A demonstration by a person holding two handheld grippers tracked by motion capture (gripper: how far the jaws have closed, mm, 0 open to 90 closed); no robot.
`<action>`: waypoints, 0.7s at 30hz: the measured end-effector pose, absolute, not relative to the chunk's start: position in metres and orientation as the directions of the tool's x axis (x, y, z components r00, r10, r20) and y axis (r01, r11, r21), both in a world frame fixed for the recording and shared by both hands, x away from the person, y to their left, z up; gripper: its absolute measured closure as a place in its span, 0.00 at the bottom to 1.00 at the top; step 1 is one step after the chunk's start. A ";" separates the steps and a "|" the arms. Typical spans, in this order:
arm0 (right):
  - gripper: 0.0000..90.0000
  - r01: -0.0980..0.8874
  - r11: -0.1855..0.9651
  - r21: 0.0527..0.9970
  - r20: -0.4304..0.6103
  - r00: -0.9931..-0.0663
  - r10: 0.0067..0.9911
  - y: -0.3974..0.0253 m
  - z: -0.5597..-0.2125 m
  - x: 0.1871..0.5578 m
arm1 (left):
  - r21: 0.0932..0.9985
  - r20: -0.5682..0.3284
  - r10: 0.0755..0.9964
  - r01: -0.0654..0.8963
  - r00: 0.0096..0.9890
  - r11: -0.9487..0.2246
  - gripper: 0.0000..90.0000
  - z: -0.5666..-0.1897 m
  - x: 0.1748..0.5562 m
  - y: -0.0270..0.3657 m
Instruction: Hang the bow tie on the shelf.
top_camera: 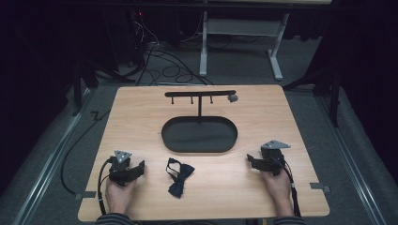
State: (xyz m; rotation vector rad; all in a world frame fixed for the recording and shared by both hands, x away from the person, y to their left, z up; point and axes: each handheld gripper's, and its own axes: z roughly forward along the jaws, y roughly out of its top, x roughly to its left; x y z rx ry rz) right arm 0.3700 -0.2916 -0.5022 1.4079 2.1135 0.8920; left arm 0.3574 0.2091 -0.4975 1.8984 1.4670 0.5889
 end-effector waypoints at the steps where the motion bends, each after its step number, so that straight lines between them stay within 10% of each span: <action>1: 0.36 0.636 0.271 0.722 -0.012 -0.381 0.925 -0.292 -0.502 0.370 | 0.734 -0.049 0.961 0.662 0.273 -0.150 0.43 -0.497 0.357 0.208; 21: 0.36 0.636 0.269 0.723 -0.010 -0.380 0.925 -0.292 -0.502 0.370 | 0.761 -0.145 0.929 0.638 0.339 -0.114 0.41 -0.486 0.323 0.189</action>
